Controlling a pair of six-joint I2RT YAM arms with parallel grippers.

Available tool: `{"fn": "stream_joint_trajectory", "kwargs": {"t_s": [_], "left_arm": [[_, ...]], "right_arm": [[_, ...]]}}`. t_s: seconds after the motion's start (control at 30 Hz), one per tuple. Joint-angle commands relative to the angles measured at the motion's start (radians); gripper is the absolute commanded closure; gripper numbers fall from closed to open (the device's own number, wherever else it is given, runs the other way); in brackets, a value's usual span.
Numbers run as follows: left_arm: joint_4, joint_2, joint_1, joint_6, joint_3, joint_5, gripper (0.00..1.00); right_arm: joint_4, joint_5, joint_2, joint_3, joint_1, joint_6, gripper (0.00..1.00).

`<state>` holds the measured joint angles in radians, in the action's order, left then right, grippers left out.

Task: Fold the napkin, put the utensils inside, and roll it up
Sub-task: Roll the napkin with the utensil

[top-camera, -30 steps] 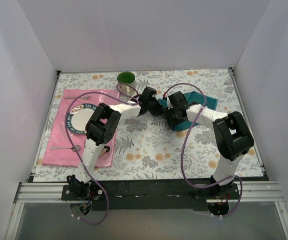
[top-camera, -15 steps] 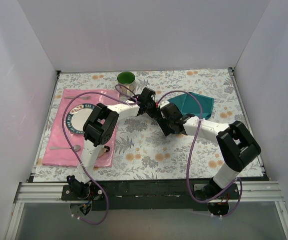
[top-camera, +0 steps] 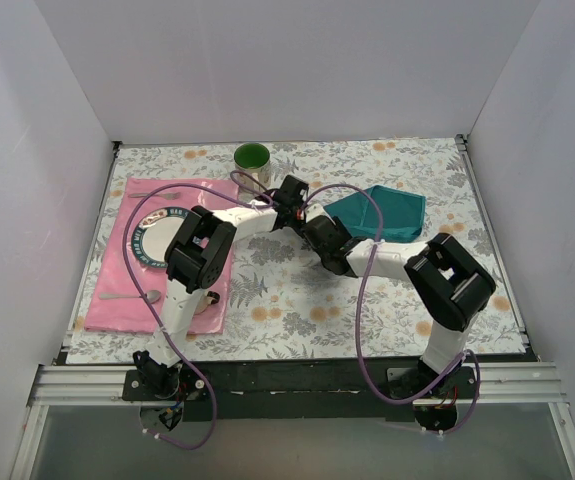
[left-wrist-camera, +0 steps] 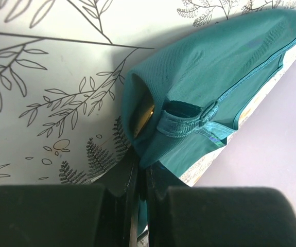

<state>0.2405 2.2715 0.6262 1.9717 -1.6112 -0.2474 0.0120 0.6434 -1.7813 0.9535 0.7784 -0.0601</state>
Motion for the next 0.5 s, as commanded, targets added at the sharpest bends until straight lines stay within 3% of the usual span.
{"fn": "stream_joint_trajectory", "kwargs": {"t_s": [0.0,0.33,0.47], "left_arm": [[0.094,-0.040,-0.011,-0.002,0.022,-0.019,1.00],[0.057,-0.047,-0.040,-0.102,0.025,-0.027,1.00],[0.043,-0.037,-0.046,-0.186,-0.001,-0.027,0.95]], "right_arm": [[0.017,0.078,-0.075,0.030,-0.004,-0.014,0.53],[0.098,-0.054,-0.128,0.097,-0.024,-0.006,0.93],[0.193,-0.189,-0.153,0.166,-0.070,0.032,0.99]]}}
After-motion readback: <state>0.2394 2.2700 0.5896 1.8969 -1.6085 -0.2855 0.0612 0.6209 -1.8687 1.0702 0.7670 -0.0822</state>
